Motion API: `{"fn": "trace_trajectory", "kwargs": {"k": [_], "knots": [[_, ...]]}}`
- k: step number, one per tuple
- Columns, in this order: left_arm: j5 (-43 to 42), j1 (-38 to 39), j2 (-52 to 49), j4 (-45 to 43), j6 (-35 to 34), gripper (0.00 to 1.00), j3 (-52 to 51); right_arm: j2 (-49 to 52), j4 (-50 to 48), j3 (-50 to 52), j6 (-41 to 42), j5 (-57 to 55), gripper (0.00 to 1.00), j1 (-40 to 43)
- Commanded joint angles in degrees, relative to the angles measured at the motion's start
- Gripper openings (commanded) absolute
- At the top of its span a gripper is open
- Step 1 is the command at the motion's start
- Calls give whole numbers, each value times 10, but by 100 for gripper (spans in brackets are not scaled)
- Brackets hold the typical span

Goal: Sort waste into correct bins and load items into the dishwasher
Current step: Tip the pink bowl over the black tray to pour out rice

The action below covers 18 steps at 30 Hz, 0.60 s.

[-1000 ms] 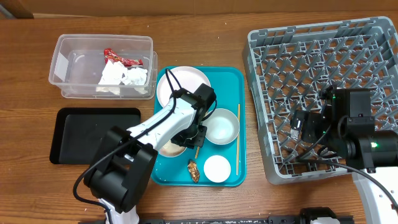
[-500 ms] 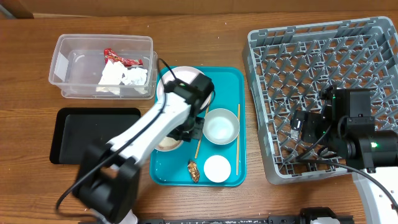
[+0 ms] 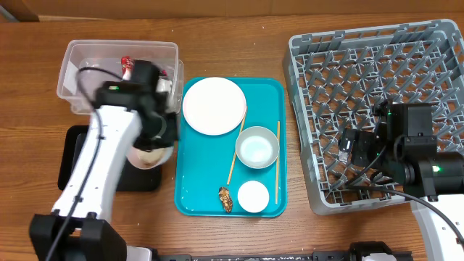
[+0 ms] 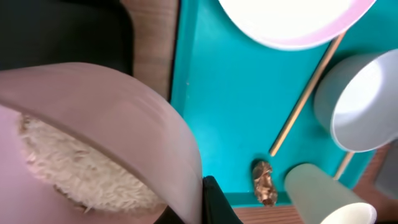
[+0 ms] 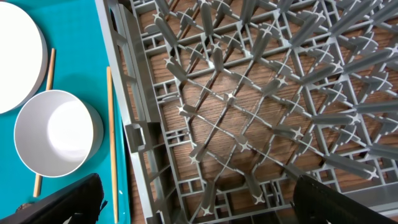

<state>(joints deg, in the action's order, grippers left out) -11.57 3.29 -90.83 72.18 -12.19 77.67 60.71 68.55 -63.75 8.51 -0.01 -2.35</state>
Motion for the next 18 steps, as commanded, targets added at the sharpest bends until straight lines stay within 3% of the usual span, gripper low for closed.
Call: {"fn": "trace_trajectory", "kwargs": {"k": [1,12,18], "knots": [[-126,-81,10,-16,102,4,-29,-2,-3,-15,-4,1,100,-2],[-452,-305,-24,-79,298,4,-143,-2,-3,-15,-4,1,100,-2],[-527,-351,-63,-74,360,4,-167,-2,-3,-15,-4,1,100,-2]]}}
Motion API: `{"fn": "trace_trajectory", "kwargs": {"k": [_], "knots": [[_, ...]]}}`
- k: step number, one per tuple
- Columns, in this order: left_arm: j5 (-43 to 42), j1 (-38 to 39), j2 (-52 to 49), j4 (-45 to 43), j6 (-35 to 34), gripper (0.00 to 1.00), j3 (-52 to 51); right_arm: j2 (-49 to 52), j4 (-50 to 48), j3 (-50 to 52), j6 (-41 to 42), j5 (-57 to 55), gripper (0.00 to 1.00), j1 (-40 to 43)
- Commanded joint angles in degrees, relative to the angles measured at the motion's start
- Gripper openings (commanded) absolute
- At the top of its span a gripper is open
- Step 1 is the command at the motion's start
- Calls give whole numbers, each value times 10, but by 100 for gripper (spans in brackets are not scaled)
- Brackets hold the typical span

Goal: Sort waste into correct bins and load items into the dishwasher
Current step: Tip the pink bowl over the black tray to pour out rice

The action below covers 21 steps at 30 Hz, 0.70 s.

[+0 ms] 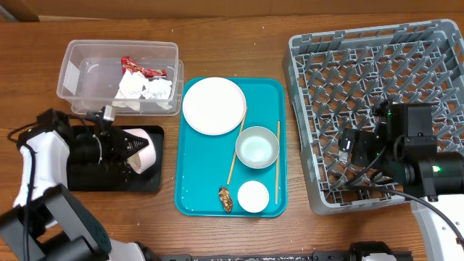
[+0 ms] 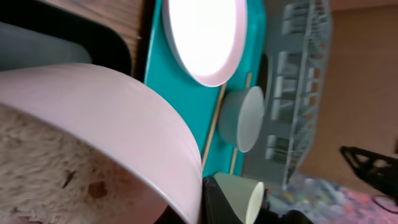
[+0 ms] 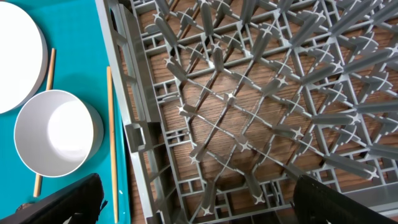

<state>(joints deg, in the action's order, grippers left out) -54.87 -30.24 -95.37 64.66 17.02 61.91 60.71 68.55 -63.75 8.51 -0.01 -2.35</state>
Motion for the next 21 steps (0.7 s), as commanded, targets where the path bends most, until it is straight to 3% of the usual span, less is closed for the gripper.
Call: {"fn": "trace_trajectory", "kwargs": {"k": [1,12,21], "knots": [[-100,-22,-24,4,77,4,-10,-2,-3,-15,-4,1,100,-2],[-167,-70,-65,29,95,4,-10,-2,-3,-15,-4,1,100,-2],[-168,-112,-65,45,20,4,-10,-2,-2,-15,-4,1,100,-2]]}}
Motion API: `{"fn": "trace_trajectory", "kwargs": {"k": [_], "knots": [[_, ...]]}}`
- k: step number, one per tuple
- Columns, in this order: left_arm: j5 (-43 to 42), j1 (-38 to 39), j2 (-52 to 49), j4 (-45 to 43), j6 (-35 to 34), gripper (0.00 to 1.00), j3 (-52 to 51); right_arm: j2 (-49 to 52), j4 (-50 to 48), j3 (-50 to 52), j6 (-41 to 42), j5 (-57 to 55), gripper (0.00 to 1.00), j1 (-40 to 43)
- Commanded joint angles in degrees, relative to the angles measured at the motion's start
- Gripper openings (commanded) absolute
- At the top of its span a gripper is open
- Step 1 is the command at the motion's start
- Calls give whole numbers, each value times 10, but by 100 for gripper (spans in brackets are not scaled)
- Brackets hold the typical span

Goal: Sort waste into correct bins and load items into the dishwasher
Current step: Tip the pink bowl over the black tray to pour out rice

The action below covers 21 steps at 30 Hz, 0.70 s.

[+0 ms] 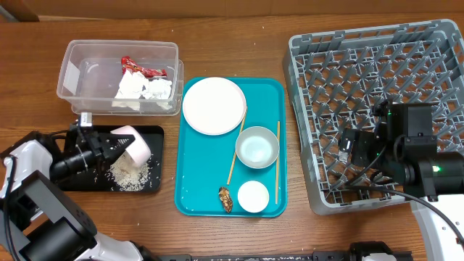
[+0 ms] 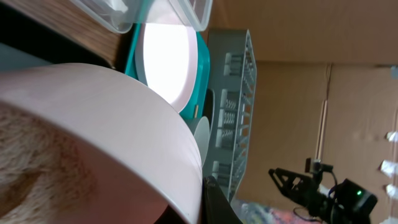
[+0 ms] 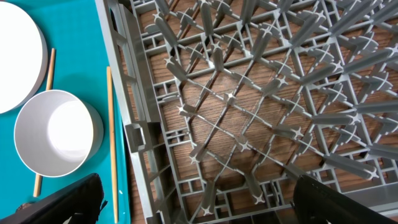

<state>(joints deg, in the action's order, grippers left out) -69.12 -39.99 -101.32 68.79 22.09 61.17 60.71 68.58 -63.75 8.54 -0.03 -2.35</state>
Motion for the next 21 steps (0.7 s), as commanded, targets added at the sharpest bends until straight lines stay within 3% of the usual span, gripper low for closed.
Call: {"fn": "trace_trajectory", "kwargs": {"k": [1,6,7,9,10,13,16,21], "knots": [[-25,-19,-6,3,-31,4,-3,-2,-3,-15,-4,1,100,-2],[13,-32,-6,-47,-63,4,-3,-2,-3,-15,-4,1,100,-2],[-12,-32,-5,-31,-45,4,-3,-2,-3,-15,-4,1,100,-2],[-66,-31,-3,11,80,4,-2,-2,-1,-15,-4,1,100,-2],[-60,-31,-3,8,107,4,-2,-2,0,-15,-4,1,100,-2],[-17,-31,-6,-35,13,4,-3,-2,1,-15,-4,1,100,-2],[-43,-32,-5,-22,60,4,-3,-2,2,-15,-4,1,100,-2],[-52,-33,-6,-64,3,4,-3,-2,4,-15,-4,1,100,-2]]}}
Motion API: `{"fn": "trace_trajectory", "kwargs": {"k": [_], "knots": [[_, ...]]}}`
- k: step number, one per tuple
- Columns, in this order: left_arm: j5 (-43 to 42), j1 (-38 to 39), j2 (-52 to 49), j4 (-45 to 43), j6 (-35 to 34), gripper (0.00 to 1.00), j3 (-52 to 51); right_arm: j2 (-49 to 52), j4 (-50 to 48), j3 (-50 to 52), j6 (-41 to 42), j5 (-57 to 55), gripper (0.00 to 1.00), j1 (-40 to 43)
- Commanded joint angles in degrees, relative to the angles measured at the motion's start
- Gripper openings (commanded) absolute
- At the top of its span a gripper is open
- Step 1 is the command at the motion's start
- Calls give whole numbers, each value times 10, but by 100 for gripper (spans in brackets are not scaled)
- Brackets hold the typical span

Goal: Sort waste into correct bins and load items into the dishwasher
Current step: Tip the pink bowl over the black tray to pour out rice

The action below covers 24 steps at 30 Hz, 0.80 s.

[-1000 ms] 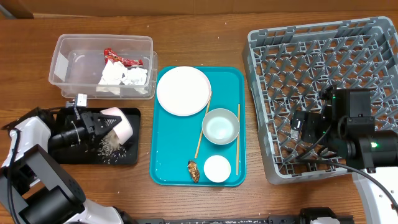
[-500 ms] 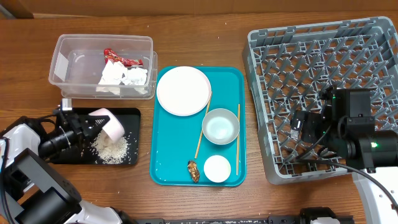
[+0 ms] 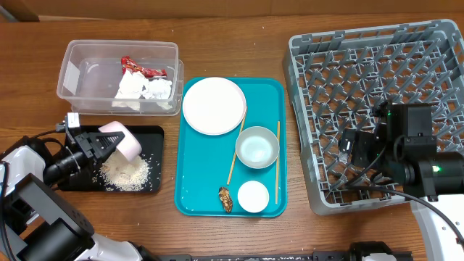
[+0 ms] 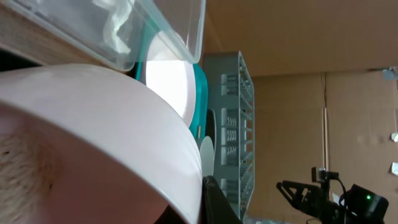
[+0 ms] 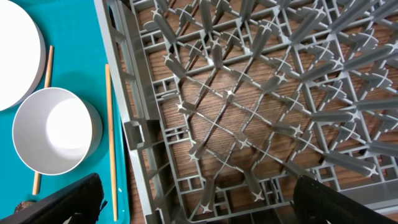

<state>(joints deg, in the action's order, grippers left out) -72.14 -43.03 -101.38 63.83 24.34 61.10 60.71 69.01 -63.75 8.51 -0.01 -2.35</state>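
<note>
My left gripper (image 3: pixel 93 147) is shut on the rim of a pink bowl (image 3: pixel 118 140), which is tipped on its side over the black tray (image 3: pixel 80 181). A heap of white rice (image 3: pixel 125 172) lies on that tray under the bowl's mouth. The bowl (image 4: pixel 93 137) fills the left wrist view, with one dark finger (image 4: pixel 214 202) against its rim. My right gripper (image 5: pixel 199 208) hangs open above the front left corner of the grey dishwasher rack (image 3: pixel 377 72), holding nothing.
The teal tray (image 3: pixel 194 196) carries a white plate (image 3: pixel 213 106), a pale bowl (image 3: pixel 257 147), a white cup (image 3: pixel 254 196), two chopsticks (image 3: pixel 278 163) and a brown food scrap (image 3: pixel 225 199). A clear bin (image 3: pixel 72 65) with wrappers stands behind the black tray.
The pink bowl sits a little further left and is tipped somewhat more in my left gripper. The rice heap on the black tray looks the same. The right arm has not moved.
First my left gripper held the rice-filled pink bowl at the black tray's right end. Then the bowl lay tilted over the tray with no rice on it. After that rice lay spilled on the tray, where it remains under the tipped bowl.
</note>
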Motion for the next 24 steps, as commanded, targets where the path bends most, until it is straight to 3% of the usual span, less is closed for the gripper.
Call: {"fn": "trace_trajectory", "kwargs": {"k": [1,2,3,5,6,8,9,11,12,14,15,17,20,24], "knots": [[-21,-2,-5,-18,-36,4,-2,-2,-1,-15,-4,1,100,-2],[-34,-2,-5,-15,-32,4,-2,-2,-1,-15,-4,1,100,-2],[-72,1,-5,3,36,4,-2,-2,-1,-15,-4,1,100,-2],[-63,3,-5,-4,64,4,-2,-2,-1,-15,-4,0,100,-2],[-38,3,-5,-24,42,4,-2,-2,-1,-15,-4,1,100,-2],[21,3,-5,-54,-94,4,-2,-2,-1,-15,-4,0,100,-2],[-6,3,-5,-44,-87,4,-2,-2,-1,-15,-4,1,100,-2],[-57,3,-5,-12,14,4,-2,-2,-1,-15,-4,0,100,-2],[-53,3,-5,-13,32,4,-2,-2,-1,-15,-4,1,100,-2],[-18,3,-5,-41,-45,4,-2,-2,-1,-15,-4,1,100,-2],[-35,3,-5,-34,-50,4,-2,-2,-1,-15,-4,1,100,-2],[-66,3,-3,-11,27,4,-2,-2,-1,-15,-4,1,100,-2],[-40,3,-5,-39,-36,4,-2,-2,-1,-15,-4,1,100,-2],[-17,3,-5,-43,-53,4,-2,-2,-1,-15,-4,1,100,-2]]}}
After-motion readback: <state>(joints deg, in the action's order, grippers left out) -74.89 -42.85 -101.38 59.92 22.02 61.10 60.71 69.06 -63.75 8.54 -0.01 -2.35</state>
